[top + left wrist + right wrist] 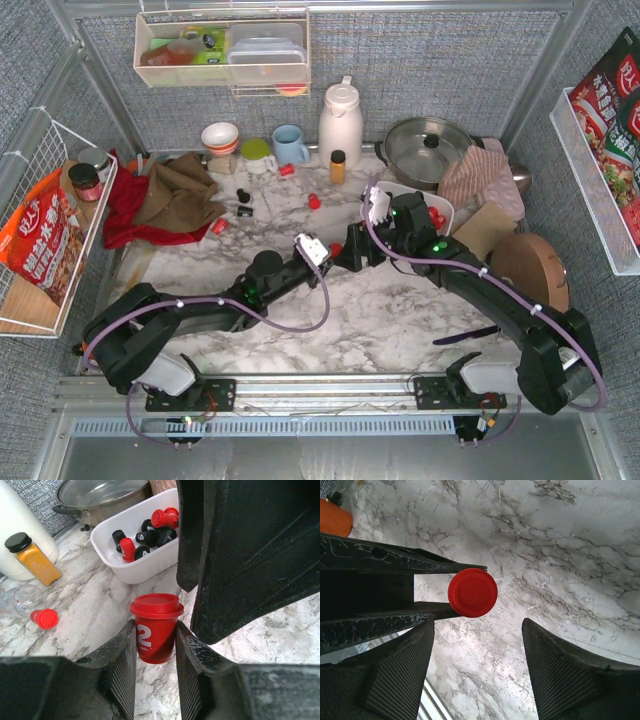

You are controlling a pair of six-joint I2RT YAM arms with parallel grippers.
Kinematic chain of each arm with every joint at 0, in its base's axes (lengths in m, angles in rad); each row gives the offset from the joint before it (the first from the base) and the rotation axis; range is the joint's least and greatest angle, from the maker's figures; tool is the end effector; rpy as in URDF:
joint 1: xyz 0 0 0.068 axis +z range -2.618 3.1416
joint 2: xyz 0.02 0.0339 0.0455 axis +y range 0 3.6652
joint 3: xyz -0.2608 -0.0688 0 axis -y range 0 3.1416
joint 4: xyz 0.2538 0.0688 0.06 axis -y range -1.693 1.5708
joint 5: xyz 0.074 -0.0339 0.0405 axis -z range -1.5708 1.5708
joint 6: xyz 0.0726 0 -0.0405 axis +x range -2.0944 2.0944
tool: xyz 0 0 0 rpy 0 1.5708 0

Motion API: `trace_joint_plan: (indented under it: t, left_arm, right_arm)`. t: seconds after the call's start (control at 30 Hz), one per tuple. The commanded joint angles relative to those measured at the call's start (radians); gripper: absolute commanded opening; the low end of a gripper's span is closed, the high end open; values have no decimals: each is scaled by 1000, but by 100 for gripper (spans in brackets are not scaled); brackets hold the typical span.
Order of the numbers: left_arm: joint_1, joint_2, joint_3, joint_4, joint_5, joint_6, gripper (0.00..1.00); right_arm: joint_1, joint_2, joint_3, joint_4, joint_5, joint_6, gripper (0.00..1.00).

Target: Mix the coffee capsules in the storage basket

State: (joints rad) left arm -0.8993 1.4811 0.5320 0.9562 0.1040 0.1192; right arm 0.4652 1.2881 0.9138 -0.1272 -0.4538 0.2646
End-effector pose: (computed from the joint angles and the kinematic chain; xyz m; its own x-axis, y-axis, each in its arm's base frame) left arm 0.2053 -0.2704 0.2029 0.1047 0.0584 -0.9928 0.8367 0.5344 0.1196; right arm 0.2784 0.1754 0.2601 -0.6100 -0.0432 -0.7912 -0.6084 0.6653 0.4327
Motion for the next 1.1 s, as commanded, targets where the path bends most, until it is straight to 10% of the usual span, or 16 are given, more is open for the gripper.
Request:
trace_joint_plan:
  t: [0.0,0.83,1.07]
  left_arm:
    - [-19,8,17,67,11,23,33]
    - [-72,3,30,104,21,55,33]
    - [-75,-8,28,114,8,42,35]
  right_arm:
    - [10,-22,-18,77,-26,-5,75]
    - [16,-31,-27,79,-7,12,70]
    - [19,-20,-28,95,-31,28,52]
